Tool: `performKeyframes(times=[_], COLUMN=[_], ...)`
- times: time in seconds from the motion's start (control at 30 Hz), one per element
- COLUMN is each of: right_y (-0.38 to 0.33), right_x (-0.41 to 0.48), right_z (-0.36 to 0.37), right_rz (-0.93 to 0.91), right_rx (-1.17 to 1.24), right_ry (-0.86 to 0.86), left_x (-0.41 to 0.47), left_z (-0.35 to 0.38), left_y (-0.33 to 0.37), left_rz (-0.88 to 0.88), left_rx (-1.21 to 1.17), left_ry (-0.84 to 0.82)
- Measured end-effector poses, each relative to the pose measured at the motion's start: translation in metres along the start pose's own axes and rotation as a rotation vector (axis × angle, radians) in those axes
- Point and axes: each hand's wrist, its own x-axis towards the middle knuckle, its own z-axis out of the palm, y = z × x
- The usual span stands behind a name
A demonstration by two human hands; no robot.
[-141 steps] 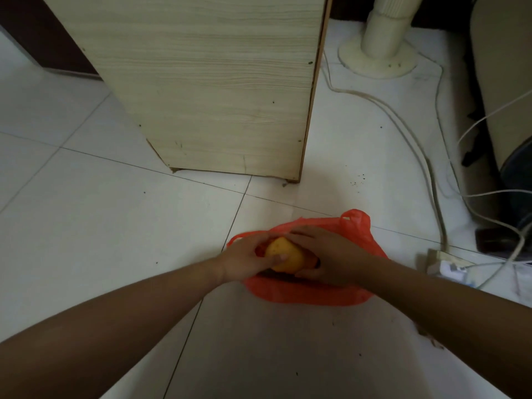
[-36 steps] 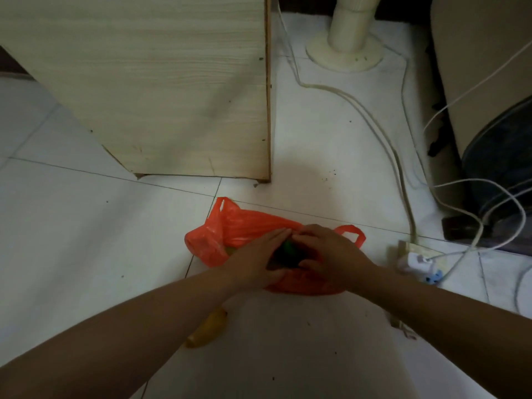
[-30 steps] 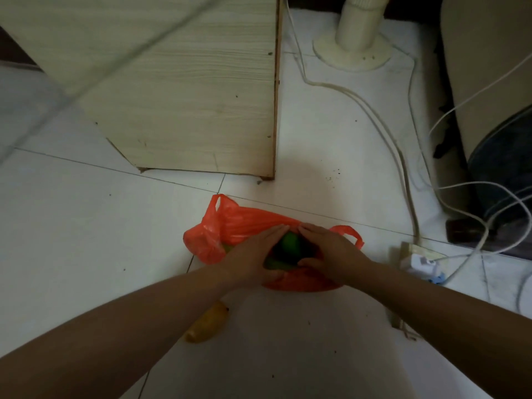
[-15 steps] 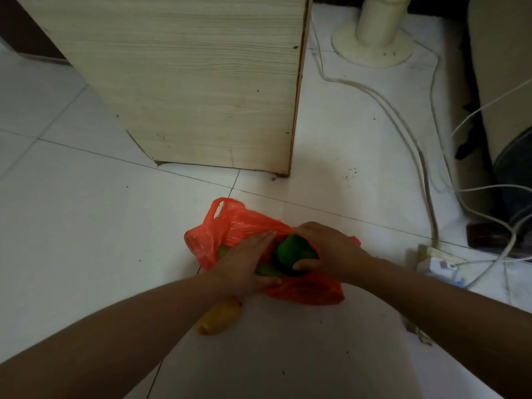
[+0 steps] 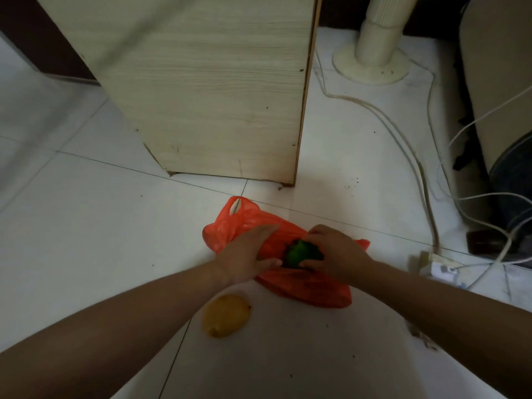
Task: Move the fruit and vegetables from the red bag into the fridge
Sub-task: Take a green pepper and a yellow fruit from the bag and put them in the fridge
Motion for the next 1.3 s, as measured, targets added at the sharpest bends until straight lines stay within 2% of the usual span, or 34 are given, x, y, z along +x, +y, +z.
performKeyframes(times=[0.37, 0.5, 0.67, 0.8, 0.9, 1.07, 1.2, 1.3], right_y=[-0.012, -0.01, -0.003, 0.001, -0.005, -0.028, -0.048, -0.058], right_x=[0.02, 0.018, 0.005, -0.002, -0.006, -0.007, -0.012, -0.017], right_z=[0.015, 0.012, -0.004, -0.015, -0.026, -0.039, -0.044, -0.043], right_rz=[0.086, 0.119, 0.074, 0.004, 0.047, 0.109, 0.057, 0.013], right_rx=[-0.014, 0.051, 0.139, 0.168, 0.401, 0.694, 0.772, 0.748], right_ry=[-0.09, -0.053, 0.119, 0.247, 0.291, 0.223, 0.185, 0.156], left_x=[-0.042, -0.039, -0.028, -0.025, -0.025, -0.024, -0.028, -0.044], left_z=[0.018, 0.02, 0.014, 0.001, -0.014, -0.045, -0.061, -0.077], left_y=[-0.045, -0.04, -0.034, -0.034, -0.025, 0.017, 0.033, 0.033], left_rz=[-0.008, -0.008, 0.005, 0.013, 0.054, -0.115, -0.174, -0.2], left_rx=[0.405, 0.384, 0.335, 0.236, 0.089, -0.613, -0.836, -0.851], left_ry=[-0.104, -0.076, -0.023, 0.011, 0.063, 0.053, 0.041, -0.024])
